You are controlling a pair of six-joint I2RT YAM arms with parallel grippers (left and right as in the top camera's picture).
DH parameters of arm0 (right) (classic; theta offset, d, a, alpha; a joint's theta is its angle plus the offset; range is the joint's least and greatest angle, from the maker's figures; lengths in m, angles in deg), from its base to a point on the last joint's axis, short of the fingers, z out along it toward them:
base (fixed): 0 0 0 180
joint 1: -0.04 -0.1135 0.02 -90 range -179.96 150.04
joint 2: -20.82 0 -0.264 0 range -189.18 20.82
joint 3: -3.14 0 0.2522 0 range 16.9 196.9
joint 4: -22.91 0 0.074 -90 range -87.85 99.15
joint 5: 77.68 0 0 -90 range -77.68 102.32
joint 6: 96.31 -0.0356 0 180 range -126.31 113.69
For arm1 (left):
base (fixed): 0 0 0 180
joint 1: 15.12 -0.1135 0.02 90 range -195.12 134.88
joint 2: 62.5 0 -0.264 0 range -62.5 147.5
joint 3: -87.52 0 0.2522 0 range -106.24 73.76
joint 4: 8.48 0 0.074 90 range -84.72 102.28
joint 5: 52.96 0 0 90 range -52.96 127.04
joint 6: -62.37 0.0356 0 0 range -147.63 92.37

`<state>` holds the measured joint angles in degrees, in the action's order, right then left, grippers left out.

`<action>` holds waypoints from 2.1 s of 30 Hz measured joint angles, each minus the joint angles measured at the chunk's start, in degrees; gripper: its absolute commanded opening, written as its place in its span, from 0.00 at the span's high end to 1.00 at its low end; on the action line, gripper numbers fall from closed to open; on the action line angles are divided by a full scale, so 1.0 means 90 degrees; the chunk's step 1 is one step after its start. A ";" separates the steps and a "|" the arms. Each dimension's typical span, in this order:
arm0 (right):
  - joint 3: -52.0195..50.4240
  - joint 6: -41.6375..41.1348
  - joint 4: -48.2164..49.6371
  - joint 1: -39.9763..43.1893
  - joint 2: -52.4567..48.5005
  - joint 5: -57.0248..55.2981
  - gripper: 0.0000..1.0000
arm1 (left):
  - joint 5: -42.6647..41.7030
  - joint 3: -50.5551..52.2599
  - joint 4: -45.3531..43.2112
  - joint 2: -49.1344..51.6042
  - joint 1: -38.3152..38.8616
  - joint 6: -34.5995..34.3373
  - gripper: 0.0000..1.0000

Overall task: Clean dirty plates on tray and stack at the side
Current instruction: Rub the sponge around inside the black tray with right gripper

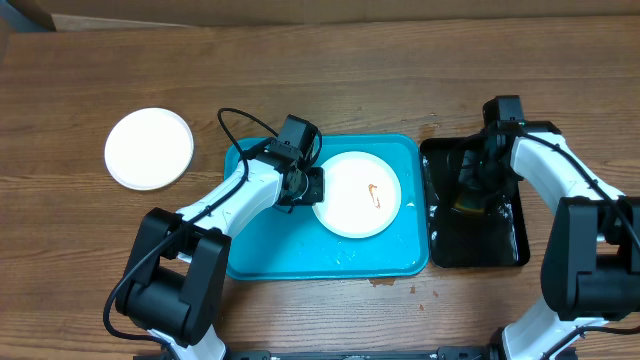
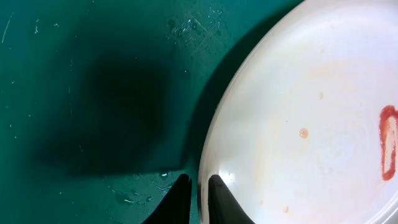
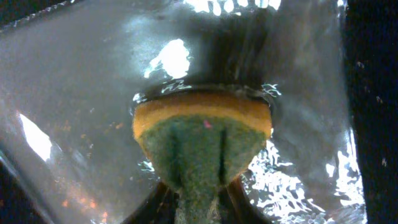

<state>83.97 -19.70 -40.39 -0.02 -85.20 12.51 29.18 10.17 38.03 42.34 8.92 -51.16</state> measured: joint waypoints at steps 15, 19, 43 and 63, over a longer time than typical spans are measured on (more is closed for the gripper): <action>0.0000 0.0005 0.0160 -0.0306 0.0000 0.0024 0.95 | 0.0000 0.0000 0.0002 0.0000 0.0000 0.0000 0.91; 0.0000 -0.0007 0.0189 -0.0306 0.0000 -0.0017 0.96 | 0.0002 0.0000 -0.0005 0.0000 0.0000 0.0000 0.96; 0.0753 -0.0129 -0.0758 -0.0685 0.0000 -0.0403 0.96 | 0.0308 -0.0012 0.0007 -0.0007 0.0000 -0.0189 0.96; 0.0714 -0.0384 -0.1090 -0.1129 0.0000 -0.1489 0.96 | 0.0333 -0.0015 0.0032 -0.0017 0.0000 -0.0199 0.96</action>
<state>90.39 -23.15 -50.20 -10.18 -85.20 -0.89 32.18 10.04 38.31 42.19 8.92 -52.95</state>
